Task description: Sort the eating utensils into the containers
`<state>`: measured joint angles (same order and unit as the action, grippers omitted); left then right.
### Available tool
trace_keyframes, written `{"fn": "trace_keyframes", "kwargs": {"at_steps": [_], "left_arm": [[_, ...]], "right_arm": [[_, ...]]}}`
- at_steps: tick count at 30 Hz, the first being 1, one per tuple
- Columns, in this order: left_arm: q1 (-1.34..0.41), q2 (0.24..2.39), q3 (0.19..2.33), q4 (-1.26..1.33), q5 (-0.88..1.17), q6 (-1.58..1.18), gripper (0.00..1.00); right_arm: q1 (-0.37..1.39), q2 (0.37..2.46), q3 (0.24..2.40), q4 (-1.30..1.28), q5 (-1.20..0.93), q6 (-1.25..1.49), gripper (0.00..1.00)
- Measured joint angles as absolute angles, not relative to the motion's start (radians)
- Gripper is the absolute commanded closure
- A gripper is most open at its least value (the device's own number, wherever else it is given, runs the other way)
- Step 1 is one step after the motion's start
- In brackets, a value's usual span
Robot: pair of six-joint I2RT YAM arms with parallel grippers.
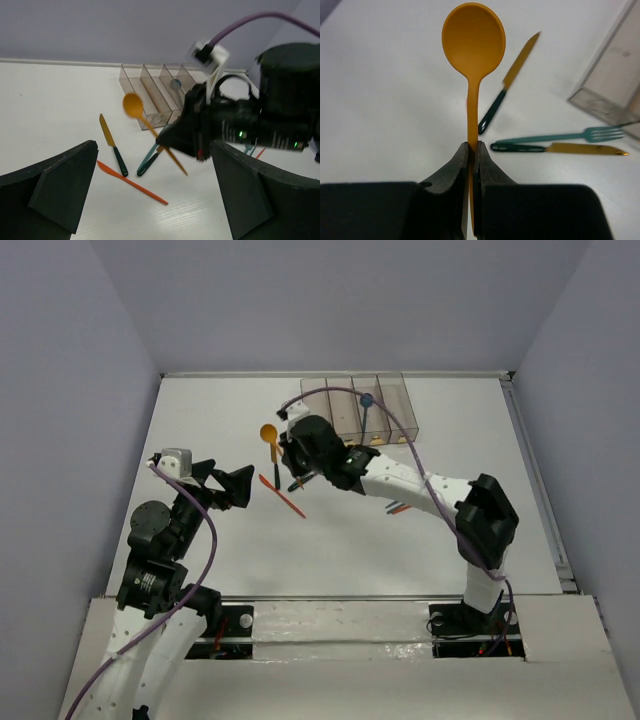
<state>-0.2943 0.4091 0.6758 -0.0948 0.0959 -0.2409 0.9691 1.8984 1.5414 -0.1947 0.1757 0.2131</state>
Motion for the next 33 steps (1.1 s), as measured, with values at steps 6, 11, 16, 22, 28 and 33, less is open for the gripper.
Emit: {"fn": "trace_keyframes", "kwargs": {"at_steps": [6,11,16,22,28,33], "left_arm": [[-0.295,0.409,0.676,-0.095,0.068,-0.253,0.01],[-0.302,0.409,0.676,-0.097,-0.002,-0.275,0.01],[-0.309,0.409,0.676,-0.099,-0.028,-0.279,0.01],[-0.313,0.410,0.676,-0.098,-0.031,-0.278,0.01],[-0.313,0.411,0.676,-0.099,-0.031,-0.279,0.01],[-0.313,0.410,0.676,-0.098,-0.032,-0.279,0.01]], "right_arm": [[0.712,1.864,1.591,-0.115,0.190,0.213,1.00],[0.471,2.002,1.731,-0.125,0.208,0.219,1.00],[0.347,2.158,1.878,-0.167,0.198,0.225,1.00],[0.316,2.269,1.983,-0.241,0.173,0.225,0.92],[0.329,2.269,1.968,-0.253,0.148,0.231,0.71],[0.333,2.269,1.967,-0.271,0.135,0.237,0.49]]}}
